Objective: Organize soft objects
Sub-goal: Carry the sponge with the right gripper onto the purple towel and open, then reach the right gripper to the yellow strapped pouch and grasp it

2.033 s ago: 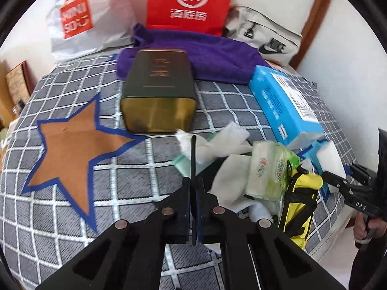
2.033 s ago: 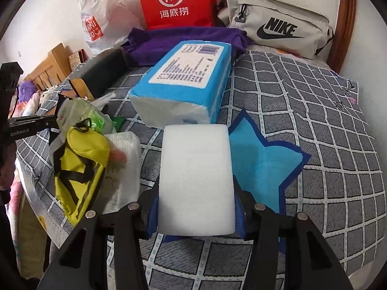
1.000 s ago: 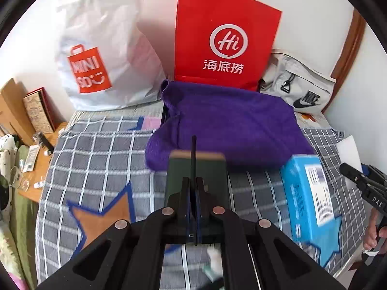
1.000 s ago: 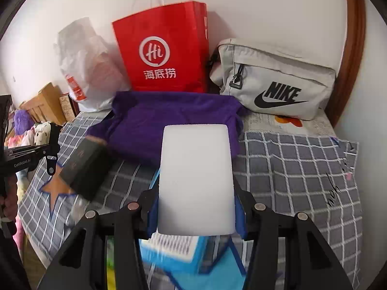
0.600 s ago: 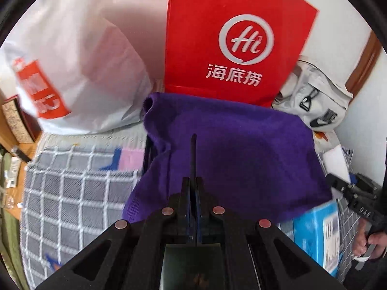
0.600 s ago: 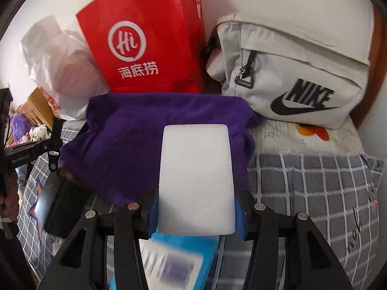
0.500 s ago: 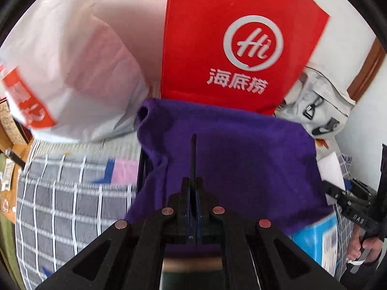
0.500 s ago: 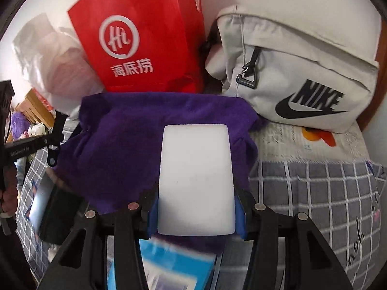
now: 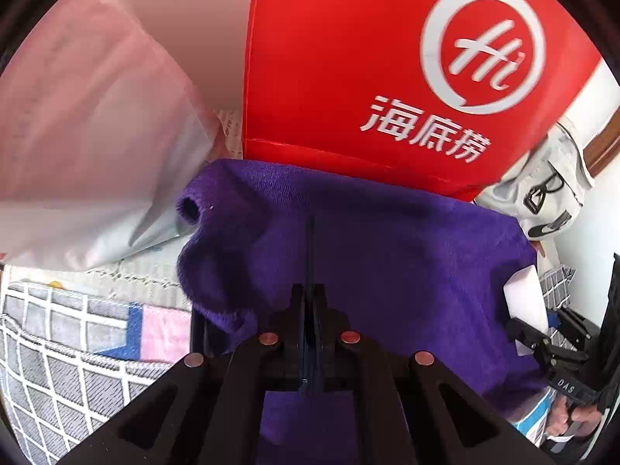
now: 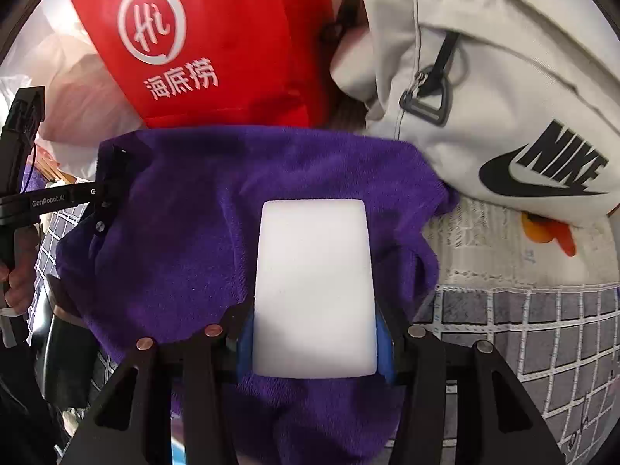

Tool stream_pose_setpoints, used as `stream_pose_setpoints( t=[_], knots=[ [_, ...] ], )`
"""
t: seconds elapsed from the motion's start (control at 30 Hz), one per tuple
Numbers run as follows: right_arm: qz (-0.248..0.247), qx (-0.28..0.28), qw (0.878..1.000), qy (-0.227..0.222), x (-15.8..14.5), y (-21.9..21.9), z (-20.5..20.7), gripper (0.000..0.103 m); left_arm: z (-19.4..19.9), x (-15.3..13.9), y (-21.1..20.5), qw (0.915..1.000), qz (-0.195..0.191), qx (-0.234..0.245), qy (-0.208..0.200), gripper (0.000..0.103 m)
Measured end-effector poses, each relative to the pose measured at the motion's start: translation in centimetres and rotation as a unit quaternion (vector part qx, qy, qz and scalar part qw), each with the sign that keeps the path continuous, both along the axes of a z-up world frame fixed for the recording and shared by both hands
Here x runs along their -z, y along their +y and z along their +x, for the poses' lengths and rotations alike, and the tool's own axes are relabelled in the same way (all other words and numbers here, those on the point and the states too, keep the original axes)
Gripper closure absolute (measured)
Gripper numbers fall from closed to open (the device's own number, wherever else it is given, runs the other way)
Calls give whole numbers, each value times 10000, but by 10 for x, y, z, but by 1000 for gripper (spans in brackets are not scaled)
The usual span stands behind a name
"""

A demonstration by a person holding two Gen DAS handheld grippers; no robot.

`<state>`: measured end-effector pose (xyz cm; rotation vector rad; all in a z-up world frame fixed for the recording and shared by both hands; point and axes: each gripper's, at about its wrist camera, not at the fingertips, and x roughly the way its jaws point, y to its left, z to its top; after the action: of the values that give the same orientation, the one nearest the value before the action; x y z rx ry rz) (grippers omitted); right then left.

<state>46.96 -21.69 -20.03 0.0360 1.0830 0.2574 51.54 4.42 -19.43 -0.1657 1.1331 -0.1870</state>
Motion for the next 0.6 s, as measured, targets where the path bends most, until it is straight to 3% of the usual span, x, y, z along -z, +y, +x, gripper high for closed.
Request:
stream_pose_setpoints(
  t=[0.23, 0.33, 0.37, 0.4, 0.47, 0.6],
  knots=[
    [37, -169, 9998, 130, 4, 9, 6, 53, 14, 8, -4, 9999, -112, -49, 93, 98],
    [-41, -192, 9997, 122, 4, 17, 6, 43, 15, 7, -4, 9998, -154, -59, 76, 76],
    [9, -215, 9997, 107, 3, 17, 6, 39, 15, 5, -3, 9999, -101, -95, 43, 61],
    [54, -242, 9996, 117, 2, 17, 5, 34, 19, 1, 0, 9999, -7, -132, -7, 52],
    [-26, -204, 9998, 20, -5, 13, -1, 28, 14, -6, 0, 9997, 107, -152, -143, 52],
    [-130, 10, 9996, -264, -23, 10, -17, 27, 2, -18, 4, 9996, 78, -205, -168, 51]
  ],
)
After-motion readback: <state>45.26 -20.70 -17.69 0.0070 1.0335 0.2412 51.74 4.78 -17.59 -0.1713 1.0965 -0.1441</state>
